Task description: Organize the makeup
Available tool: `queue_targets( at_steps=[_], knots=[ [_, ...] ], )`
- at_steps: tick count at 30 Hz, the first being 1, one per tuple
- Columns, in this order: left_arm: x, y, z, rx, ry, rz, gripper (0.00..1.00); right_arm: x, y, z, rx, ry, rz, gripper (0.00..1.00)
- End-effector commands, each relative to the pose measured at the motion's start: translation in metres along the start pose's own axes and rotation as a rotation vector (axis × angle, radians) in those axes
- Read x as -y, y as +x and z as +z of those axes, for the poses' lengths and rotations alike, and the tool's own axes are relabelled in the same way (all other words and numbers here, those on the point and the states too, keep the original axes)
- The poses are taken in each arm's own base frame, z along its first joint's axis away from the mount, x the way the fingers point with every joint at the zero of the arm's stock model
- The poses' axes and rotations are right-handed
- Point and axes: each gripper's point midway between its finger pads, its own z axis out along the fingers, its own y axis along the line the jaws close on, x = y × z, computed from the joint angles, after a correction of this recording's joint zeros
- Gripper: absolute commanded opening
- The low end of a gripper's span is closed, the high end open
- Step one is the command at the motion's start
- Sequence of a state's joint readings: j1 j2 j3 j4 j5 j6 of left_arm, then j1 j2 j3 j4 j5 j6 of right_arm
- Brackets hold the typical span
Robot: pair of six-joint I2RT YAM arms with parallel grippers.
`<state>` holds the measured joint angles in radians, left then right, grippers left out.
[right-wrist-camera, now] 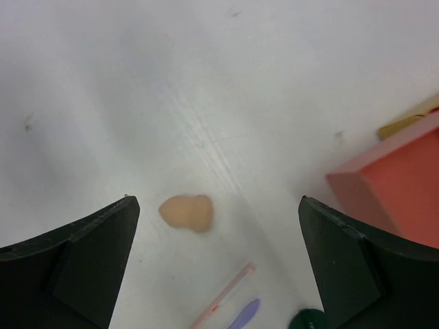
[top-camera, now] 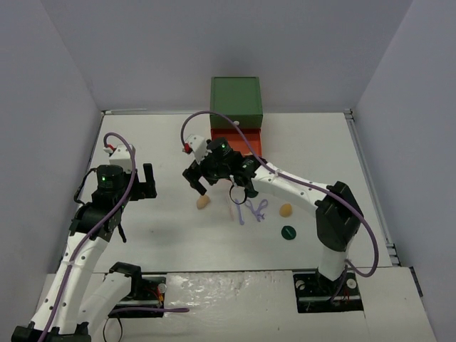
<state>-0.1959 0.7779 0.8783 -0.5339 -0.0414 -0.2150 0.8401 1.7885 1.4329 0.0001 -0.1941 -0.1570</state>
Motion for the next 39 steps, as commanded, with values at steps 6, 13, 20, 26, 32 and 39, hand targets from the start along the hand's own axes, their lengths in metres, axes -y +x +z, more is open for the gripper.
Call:
queue_targets(
  at_steps=[6, 13, 20, 26, 32, 39],
  knots=[
    [0.0, -0.03, -0.007, 0.094, -0.006, -0.023, 0.97, -0.035, 0.062, 0.046, -0.115, -0.117, -0.03, 0.98],
    [0.0, -0.029, -0.006, 0.089, -0.004, -0.022, 0.97, -0.047, 0.105, 0.064, -0.187, -0.142, 0.019, 0.94],
    [0.0, -0.029, -0.006, 0.091, -0.005, -0.023, 0.97, -0.051, 0.112, 0.062, -0.185, -0.123, 0.018, 0.7],
    [0.0, -0.03, -0.006, 0.09, -0.002, -0.023, 0.97, -0.039, 0.078, 0.048, -0.11, -0.06, -0.002, 0.12],
    [0.002, -0.029, -0.006, 0.089, 0.005, -0.022, 0.97, -0.011, 0.026, 0.017, 0.005, 0.068, 0.005, 0.04],
    [0.004, -0.03, -0.005, 0.091, 0.019, -0.02, 0.97, 0.086, -0.03, -0.042, 0.148, 0.39, 0.145, 0.03]
  ],
)
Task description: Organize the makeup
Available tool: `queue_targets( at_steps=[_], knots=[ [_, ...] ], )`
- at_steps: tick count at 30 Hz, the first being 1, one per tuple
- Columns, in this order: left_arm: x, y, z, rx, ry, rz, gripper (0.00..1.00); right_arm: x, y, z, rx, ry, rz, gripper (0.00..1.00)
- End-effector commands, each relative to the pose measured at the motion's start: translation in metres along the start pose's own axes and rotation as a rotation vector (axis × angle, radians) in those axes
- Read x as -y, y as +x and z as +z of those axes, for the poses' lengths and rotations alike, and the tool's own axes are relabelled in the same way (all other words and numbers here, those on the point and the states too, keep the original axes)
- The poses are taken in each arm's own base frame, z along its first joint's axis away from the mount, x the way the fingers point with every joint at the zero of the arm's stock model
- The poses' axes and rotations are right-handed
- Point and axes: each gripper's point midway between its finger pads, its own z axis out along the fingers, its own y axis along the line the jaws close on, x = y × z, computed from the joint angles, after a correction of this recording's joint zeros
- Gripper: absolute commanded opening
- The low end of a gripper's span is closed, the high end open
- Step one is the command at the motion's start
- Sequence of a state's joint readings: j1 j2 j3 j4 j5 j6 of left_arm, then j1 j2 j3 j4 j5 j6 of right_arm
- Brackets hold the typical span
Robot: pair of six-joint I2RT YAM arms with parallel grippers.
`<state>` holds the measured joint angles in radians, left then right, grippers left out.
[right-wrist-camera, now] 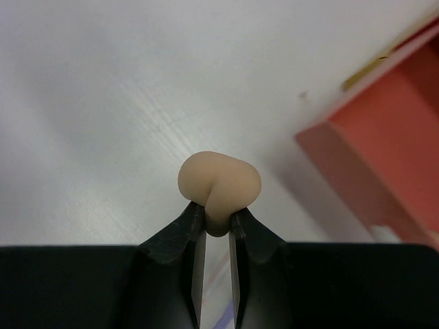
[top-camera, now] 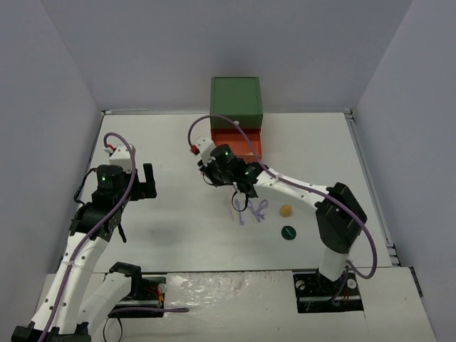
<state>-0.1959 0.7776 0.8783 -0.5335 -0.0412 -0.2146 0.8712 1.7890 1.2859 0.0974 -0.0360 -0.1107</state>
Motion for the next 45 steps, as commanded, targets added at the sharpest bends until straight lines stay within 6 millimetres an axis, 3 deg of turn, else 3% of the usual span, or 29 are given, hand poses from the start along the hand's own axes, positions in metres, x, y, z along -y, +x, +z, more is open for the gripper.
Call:
queue_targets(
  at_steps=[1, 3, 8, 9, 11, 13, 17, 22, 26, 29, 31, 33, 37, 45],
  knots=[
    [0.005, -0.031, -0.005, 0.093, 0.023, -0.019, 0.97, 0.101, -0.078, -0.051, 0.213, 0.291, 0.169, 0.03],
    [0.006, -0.033, -0.005, 0.101, 0.028, -0.018, 0.97, 0.128, -0.08, -0.055, 0.22, 0.338, 0.226, 0.06],
    [0.018, -0.043, -0.002, 0.129, 0.091, -0.024, 0.97, 0.161, -0.077, -0.048, 0.199, 0.381, 0.305, 0.17],
    [0.019, -0.042, -0.001, 0.124, 0.092, -0.024, 0.97, 0.161, -0.077, -0.048, 0.201, 0.381, 0.316, 0.17],
    [0.028, -0.045, 0.005, 0.111, 0.133, -0.025, 0.97, 0.171, -0.072, -0.043, 0.19, 0.385, 0.348, 0.31],
    [0.035, -0.056, 0.005, 0.119, 0.156, -0.025, 0.97, 0.175, -0.071, -0.041, 0.19, 0.388, 0.367, 0.52],
    [0.049, -0.072, 0.006, 0.113, 0.185, -0.002, 0.97, 0.18, -0.076, -0.044, 0.203, 0.388, 0.378, 0.75],
    [0.081, -0.08, 0.01, 0.099, 0.232, 0.07, 0.97, 0.183, -0.082, -0.066, 0.234, 0.395, 0.385, 0.9],
    [0.1, -0.078, 0.016, 0.061, 0.263, 0.085, 0.97, 0.191, -0.073, -0.089, 0.235, 0.431, 0.422, 0.93],
    [0.118, -0.079, 0.014, 0.054, 0.301, 0.108, 0.97, 0.196, -0.043, -0.116, 0.214, 0.496, 0.505, 0.93],
    [0.123, -0.079, 0.014, 0.054, 0.303, 0.125, 0.97, 0.197, -0.014, -0.125, 0.184, 0.535, 0.569, 0.93],
    [0.126, -0.076, 0.015, 0.044, 0.309, 0.139, 0.97, 0.184, 0.027, -0.131, 0.112, 0.544, 0.633, 0.93],
    [0.118, -0.066, 0.018, 0.035, 0.283, 0.171, 0.97, 0.157, 0.099, -0.139, -0.017, 0.563, 0.74, 0.93],
    [0.094, -0.062, 0.007, 0.103, 0.207, 0.182, 0.97, 0.125, 0.182, -0.147, -0.174, 0.61, 0.869, 0.9]
  ],
)
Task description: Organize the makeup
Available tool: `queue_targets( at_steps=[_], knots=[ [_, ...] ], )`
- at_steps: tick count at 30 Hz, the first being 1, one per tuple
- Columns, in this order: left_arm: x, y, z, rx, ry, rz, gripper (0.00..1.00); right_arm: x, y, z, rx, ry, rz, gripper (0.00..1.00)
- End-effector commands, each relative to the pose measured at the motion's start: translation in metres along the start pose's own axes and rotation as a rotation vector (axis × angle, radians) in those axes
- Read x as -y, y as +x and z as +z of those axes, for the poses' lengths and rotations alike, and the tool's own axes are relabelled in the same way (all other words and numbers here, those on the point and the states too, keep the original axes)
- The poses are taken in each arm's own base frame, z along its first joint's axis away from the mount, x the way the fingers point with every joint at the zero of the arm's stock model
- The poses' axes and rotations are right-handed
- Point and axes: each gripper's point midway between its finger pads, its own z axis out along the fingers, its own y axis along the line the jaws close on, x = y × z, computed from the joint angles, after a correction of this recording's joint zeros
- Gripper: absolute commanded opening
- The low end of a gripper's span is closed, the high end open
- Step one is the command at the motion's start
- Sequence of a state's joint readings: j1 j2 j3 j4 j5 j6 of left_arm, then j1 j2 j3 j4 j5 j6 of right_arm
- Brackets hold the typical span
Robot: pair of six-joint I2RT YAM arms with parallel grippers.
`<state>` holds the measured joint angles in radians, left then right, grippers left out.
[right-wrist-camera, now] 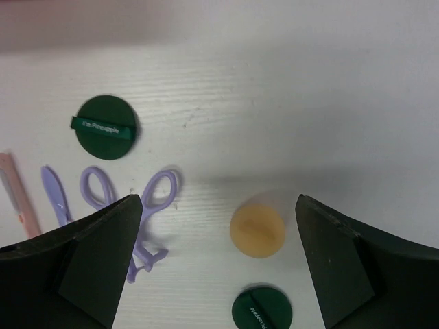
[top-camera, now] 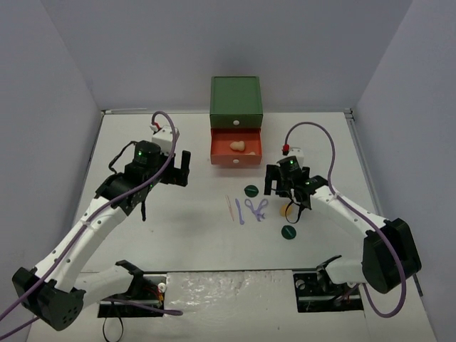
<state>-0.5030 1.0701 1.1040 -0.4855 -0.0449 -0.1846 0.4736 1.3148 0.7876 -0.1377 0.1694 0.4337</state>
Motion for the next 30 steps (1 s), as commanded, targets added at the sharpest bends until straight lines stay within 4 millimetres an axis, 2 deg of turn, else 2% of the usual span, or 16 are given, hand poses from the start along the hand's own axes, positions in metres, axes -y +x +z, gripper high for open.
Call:
queue_targets(
  at_steps=[1, 5, 9, 10, 13, 15, 18, 19, 22, 24, 26, 29, 30],
  knots=[
    [-0.017, -0.025, -0.021, 0.141, -0.075, 0.01, 0.97, 0.012, 0.013, -0.006, 0.014, 0.051, 0.124, 0.88],
    [-0.021, -0.022, -0.025, 0.144, -0.092, 0.013, 0.97, 0.024, 0.028, -0.005, 0.001, 0.095, 0.145, 0.84],
    [-0.021, -0.022, -0.026, 0.139, -0.089, 0.017, 0.97, 0.024, 0.043, 0.004, -0.052, 0.101, 0.146, 0.79],
    [-0.022, -0.022, -0.026, 0.138, -0.09, 0.017, 0.97, 0.024, 0.047, 0.007, -0.062, 0.103, 0.147, 0.75],
    [-0.023, -0.021, -0.026, 0.136, -0.092, 0.014, 0.97, 0.028, 0.05, 0.012, -0.053, 0.119, 0.149, 0.57],
    [-0.024, -0.02, -0.026, 0.134, -0.096, 0.015, 0.97, 0.029, 0.05, 0.013, -0.043, 0.122, 0.153, 0.33],
    [-0.025, -0.02, -0.027, 0.137, -0.098, 0.015, 0.97, 0.03, 0.041, 0.01, -0.01, 0.129, 0.141, 0.06],
    [-0.025, -0.02, -0.027, 0.137, -0.099, 0.013, 0.97, 0.03, 0.036, 0.008, 0.006, 0.132, 0.136, 0.0],
    [-0.027, -0.02, -0.026, 0.135, -0.105, 0.011, 0.97, 0.014, 0.001, -0.006, 0.087, 0.077, 0.113, 0.0],
    [-0.028, -0.019, -0.026, 0.133, -0.109, 0.009, 0.97, -0.008, -0.035, -0.02, 0.158, 0.009, 0.103, 0.0],
    [-0.03, -0.018, -0.024, 0.127, -0.115, 0.008, 0.97, -0.029, -0.054, -0.026, 0.187, -0.038, 0.053, 0.0],
    [-0.032, -0.017, -0.022, 0.123, -0.121, 0.005, 0.97, -0.074, -0.109, -0.045, 0.283, -0.139, 0.01, 0.0],
    [-0.033, -0.016, -0.022, 0.122, -0.123, 0.002, 0.97, -0.086, -0.12, -0.047, 0.3, -0.159, -0.008, 0.0]
  ],
)
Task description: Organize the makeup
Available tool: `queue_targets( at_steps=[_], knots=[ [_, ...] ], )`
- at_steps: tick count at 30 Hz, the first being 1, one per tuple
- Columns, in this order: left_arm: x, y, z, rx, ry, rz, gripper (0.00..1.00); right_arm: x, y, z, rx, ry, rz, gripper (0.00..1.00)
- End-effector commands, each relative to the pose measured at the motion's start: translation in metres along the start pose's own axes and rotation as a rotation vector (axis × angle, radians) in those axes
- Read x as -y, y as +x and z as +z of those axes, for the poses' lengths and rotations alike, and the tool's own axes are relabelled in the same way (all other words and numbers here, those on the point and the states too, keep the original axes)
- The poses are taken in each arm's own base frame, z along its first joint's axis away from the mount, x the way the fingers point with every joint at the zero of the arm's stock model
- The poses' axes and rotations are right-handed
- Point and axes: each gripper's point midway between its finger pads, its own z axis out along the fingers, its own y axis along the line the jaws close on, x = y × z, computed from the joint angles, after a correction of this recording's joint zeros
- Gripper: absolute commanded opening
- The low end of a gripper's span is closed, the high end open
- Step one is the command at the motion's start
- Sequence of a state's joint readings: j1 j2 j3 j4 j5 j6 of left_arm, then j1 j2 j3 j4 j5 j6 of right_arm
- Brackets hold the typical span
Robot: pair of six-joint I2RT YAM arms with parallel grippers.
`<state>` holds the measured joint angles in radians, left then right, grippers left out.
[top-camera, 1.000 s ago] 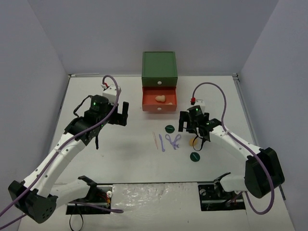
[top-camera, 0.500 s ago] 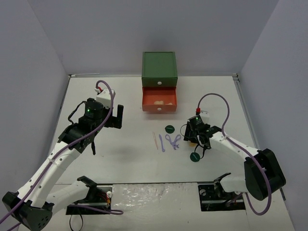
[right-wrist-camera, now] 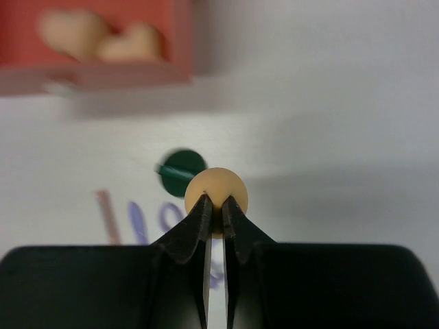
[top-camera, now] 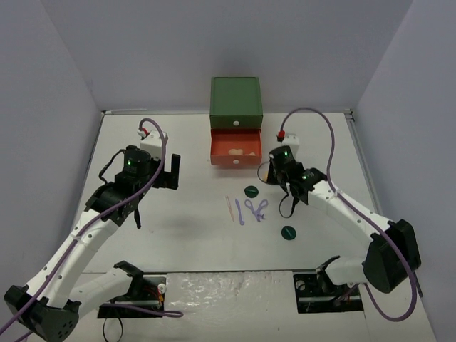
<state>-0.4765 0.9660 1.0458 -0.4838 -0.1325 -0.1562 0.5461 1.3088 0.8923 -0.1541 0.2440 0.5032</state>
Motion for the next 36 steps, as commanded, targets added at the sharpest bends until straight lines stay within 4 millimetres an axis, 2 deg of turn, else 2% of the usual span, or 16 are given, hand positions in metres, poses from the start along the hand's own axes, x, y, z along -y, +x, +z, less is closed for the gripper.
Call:
queue_targets(
  at_steps=[1, 2, 4, 5, 8, 9, 10, 12, 15, 18, 21, 22, 25, 29, 33, 36],
  knots=[
    [-0.005, -0.018, 0.0, 0.066, -0.018, -0.009, 0.97, -0.073, -0.091, -0.018, 0.205, -0.164, -0.063, 0.01],
    [-0.006, -0.019, 0.0, 0.069, -0.02, -0.01, 0.97, -0.083, -0.094, -0.01, 0.202, -0.169, -0.079, 0.03],
    [-0.006, -0.017, 0.001, 0.064, -0.024, -0.007, 0.97, -0.101, -0.117, -0.008, 0.247, -0.192, -0.09, 0.05],
    [-0.007, -0.016, 0.001, 0.062, -0.027, -0.006, 0.97, -0.11, -0.119, 0.002, 0.241, -0.196, -0.106, 0.06],
    [-0.008, -0.014, 0.002, 0.055, -0.037, -0.005, 0.97, -0.134, -0.145, 0.015, 0.293, -0.221, -0.115, 0.14],
    [-0.009, -0.014, 0.003, 0.053, -0.038, -0.004, 0.97, -0.138, -0.153, 0.016, 0.305, -0.227, -0.117, 0.19],
    [-0.009, -0.013, 0.003, 0.05, -0.039, -0.004, 0.97, -0.144, -0.153, 0.028, 0.295, -0.223, -0.127, 0.29],
    [-0.01, -0.013, 0.003, 0.048, -0.042, -0.004, 0.97, -0.153, -0.162, 0.033, 0.308, -0.231, -0.126, 0.43],
    [-0.01, -0.013, 0.004, 0.047, -0.041, -0.004, 0.97, -0.152, -0.163, 0.04, 0.309, -0.21, -0.137, 0.66],
    [-0.009, -0.014, 0.003, 0.048, -0.039, -0.006, 0.97, -0.145, -0.167, 0.032, 0.326, -0.193, -0.137, 0.79],
    [-0.01, -0.014, 0.003, 0.051, -0.038, -0.009, 0.97, -0.126, -0.157, 0.023, 0.325, -0.155, -0.134, 0.8],
    [-0.009, -0.014, 0.002, 0.051, -0.037, -0.011, 0.97, -0.119, -0.159, 0.009, 0.342, -0.156, -0.121, 0.8],
    [-0.009, -0.014, 0.002, 0.051, -0.035, -0.014, 0.97, -0.087, -0.124, 0.003, 0.295, -0.112, -0.107, 0.8],
    [-0.009, -0.013, 0.003, 0.044, -0.031, -0.02, 0.97, -0.039, -0.084, -0.016, 0.241, -0.04, -0.044, 0.8],
    [-0.009, -0.014, 0.004, 0.043, -0.03, -0.026, 0.97, 0.003, -0.021, -0.016, 0.11, 0.043, 0.009, 0.8],
    [-0.01, -0.013, 0.004, 0.041, -0.034, -0.026, 0.97, 0.022, 0.021, -0.018, 0.017, 0.072, 0.046, 0.8]
  ],
)
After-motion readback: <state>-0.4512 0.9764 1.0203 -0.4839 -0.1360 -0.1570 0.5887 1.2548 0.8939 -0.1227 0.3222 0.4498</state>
